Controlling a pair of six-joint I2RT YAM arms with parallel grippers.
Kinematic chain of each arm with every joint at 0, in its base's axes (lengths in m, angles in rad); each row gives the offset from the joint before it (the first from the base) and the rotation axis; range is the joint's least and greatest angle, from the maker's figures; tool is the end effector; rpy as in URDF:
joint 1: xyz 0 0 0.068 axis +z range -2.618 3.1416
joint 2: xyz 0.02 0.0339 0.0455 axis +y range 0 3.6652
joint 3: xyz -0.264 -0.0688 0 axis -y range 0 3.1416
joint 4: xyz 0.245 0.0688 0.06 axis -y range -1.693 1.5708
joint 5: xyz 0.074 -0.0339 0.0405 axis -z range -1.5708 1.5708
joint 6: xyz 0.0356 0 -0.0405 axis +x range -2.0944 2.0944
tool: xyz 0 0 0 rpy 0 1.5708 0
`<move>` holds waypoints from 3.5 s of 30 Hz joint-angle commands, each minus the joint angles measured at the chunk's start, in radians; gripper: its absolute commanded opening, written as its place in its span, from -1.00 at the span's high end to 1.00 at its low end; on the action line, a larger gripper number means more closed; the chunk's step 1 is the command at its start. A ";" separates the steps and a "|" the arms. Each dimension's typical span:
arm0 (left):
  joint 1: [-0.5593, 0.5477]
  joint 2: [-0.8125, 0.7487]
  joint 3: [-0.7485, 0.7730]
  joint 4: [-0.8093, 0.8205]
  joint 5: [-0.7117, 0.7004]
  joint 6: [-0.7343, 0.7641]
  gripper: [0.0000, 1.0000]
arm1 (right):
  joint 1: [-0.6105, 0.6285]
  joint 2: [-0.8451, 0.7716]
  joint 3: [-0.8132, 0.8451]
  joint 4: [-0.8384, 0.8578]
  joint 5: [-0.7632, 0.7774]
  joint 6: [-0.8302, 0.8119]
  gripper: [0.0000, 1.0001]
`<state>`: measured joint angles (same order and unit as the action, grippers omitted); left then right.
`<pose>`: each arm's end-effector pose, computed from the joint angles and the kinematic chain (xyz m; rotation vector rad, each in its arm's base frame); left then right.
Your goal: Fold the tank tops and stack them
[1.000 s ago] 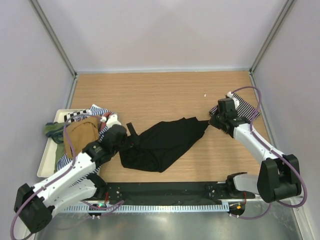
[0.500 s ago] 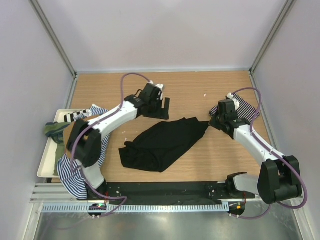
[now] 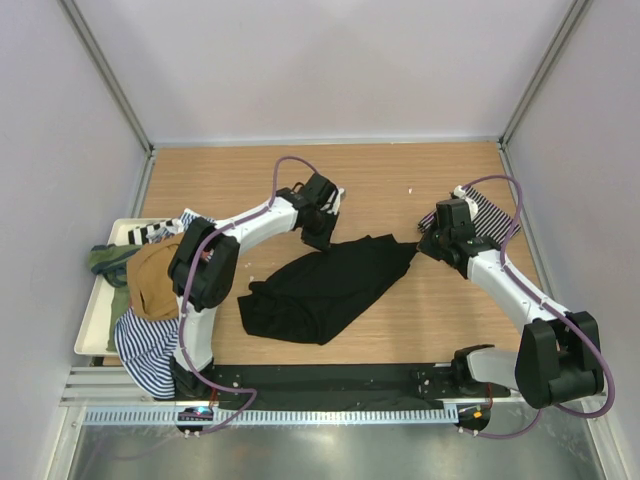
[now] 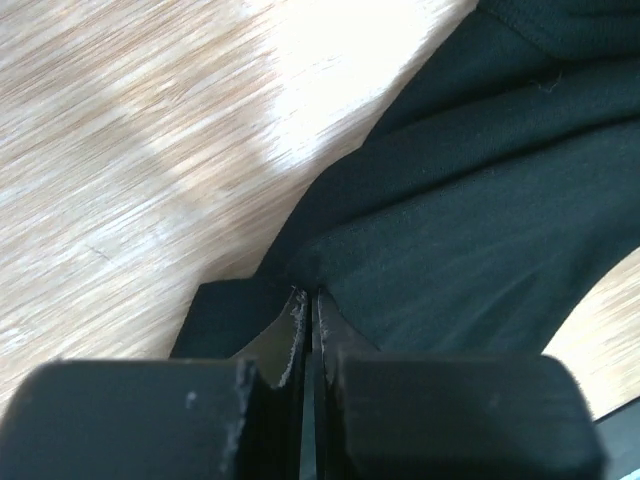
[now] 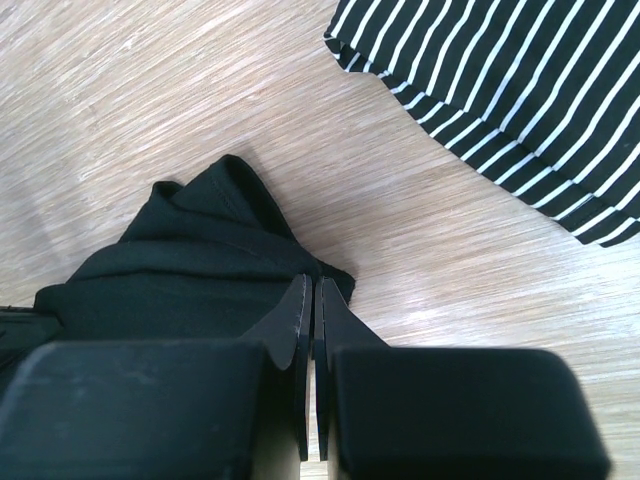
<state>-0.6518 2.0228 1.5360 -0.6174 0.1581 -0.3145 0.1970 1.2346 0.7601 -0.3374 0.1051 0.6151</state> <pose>0.3377 -0.2647 0.1919 0.5141 2.7103 -0.4980 0.2494 0.0460 0.2248 0.5456 2.3298 0.2612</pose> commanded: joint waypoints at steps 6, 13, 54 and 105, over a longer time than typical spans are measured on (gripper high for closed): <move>0.010 -0.102 0.142 -0.125 -0.260 0.043 1.00 | 0.001 0.069 0.119 0.058 -0.007 0.009 0.98; 0.001 -0.057 0.657 -0.495 -0.601 0.000 1.00 | 0.001 0.161 0.309 0.017 -0.032 0.028 0.97; 0.187 -0.216 -0.240 0.084 -0.244 -0.307 -0.24 | -0.025 0.083 0.099 0.052 0.093 0.009 0.98; 0.313 -0.247 -0.287 0.113 -0.203 -0.273 -0.12 | -0.027 0.082 0.099 0.044 0.070 0.002 0.97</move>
<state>-0.3374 1.7611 1.2167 -0.4923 -0.0662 -0.6155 0.1726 1.3415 0.8536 -0.3183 0.1703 0.6304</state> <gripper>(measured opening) 0.564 0.036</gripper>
